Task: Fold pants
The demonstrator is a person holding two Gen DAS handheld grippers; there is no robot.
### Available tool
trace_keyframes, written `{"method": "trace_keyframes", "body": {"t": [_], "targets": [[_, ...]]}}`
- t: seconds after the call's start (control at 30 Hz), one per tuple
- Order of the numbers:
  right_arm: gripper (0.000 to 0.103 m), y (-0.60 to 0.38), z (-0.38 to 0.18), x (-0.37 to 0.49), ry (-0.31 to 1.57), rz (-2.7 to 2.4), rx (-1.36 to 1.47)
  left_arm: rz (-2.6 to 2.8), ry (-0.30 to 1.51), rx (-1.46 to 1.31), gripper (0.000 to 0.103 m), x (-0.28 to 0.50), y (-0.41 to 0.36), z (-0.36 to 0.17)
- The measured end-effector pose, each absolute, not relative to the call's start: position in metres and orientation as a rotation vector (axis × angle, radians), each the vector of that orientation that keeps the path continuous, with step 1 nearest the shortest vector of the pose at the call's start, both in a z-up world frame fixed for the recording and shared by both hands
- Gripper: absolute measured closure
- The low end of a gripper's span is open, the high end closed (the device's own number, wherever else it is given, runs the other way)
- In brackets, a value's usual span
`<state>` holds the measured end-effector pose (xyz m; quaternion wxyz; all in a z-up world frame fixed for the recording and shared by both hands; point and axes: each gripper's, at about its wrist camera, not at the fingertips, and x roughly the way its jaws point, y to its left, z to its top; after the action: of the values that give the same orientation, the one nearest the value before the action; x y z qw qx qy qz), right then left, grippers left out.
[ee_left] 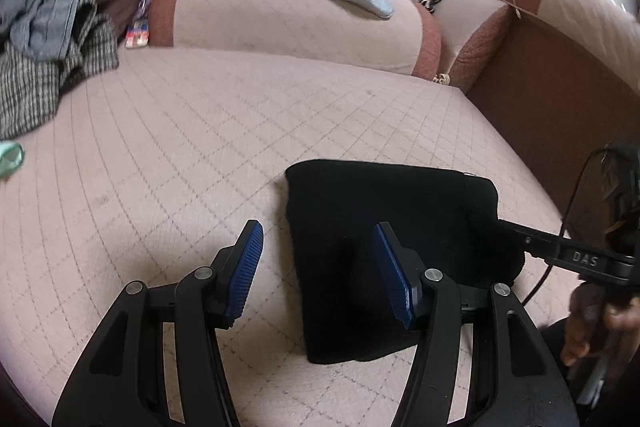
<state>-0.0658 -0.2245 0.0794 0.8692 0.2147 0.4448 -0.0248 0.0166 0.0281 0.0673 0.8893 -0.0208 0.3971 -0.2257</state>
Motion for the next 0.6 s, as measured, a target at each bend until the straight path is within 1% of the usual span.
{"method": "trace_keyframes", "body": {"t": [0.03, 0.07, 0.1, 0.23, 0.3, 0.37, 0.43, 0.47, 0.53, 0.57, 0.6], "targets": [[0.04, -0.228, 0.076, -0.065, 0.935, -0.056, 0.467, -0.465, 0.834, -0.055, 0.044, 0.018, 0.03, 0.066], [0.04, -0.231, 0.073, -0.063, 0.94, -0.059, 0.488, -0.461, 0.847, -0.068, 0.037, 0.02, 0.033, 0.064], [0.039, -0.235, 0.069, -0.061, 0.948, -0.061, 0.509, -0.457, 0.858, -0.08, 0.035, 0.022, 0.036, 0.062], [0.037, -0.241, 0.054, -0.055, 0.972, -0.025, 0.585, -0.504, 0.939, -0.161, 0.035, 0.03, 0.04, 0.048], [0.031, -0.243, 0.05, -0.054, 0.972, -0.013, 0.611, -0.522, 0.987, -0.157, 0.035, 0.034, 0.033, 0.039], [0.029, -0.246, 0.045, -0.052, 0.971, 0.0, 0.649, -0.537, 1.004, -0.156, 0.035, 0.036, 0.026, 0.034], [0.027, -0.248, 0.044, -0.052, 0.959, 0.013, 0.666, -0.58, 1.027, -0.182, 0.03, 0.039, 0.018, 0.029], [0.022, -0.249, 0.042, -0.052, 0.957, 0.02, 0.674, -0.602, 1.051, -0.186, 0.024, 0.041, 0.013, 0.025], [0.017, -0.247, 0.039, -0.051, 0.949, 0.041, 0.682, -0.622, 1.084, -0.181, 0.024, 0.043, 0.001, 0.016], [0.016, -0.245, 0.039, -0.049, 0.949, 0.046, 0.663, -0.619, 1.064, -0.172, 0.023, 0.042, -0.002, 0.016], [0.02, -0.238, 0.04, -0.046, 0.956, 0.05, 0.622, -0.619, 1.053, -0.153, 0.023, 0.041, -0.006, 0.018]]}}
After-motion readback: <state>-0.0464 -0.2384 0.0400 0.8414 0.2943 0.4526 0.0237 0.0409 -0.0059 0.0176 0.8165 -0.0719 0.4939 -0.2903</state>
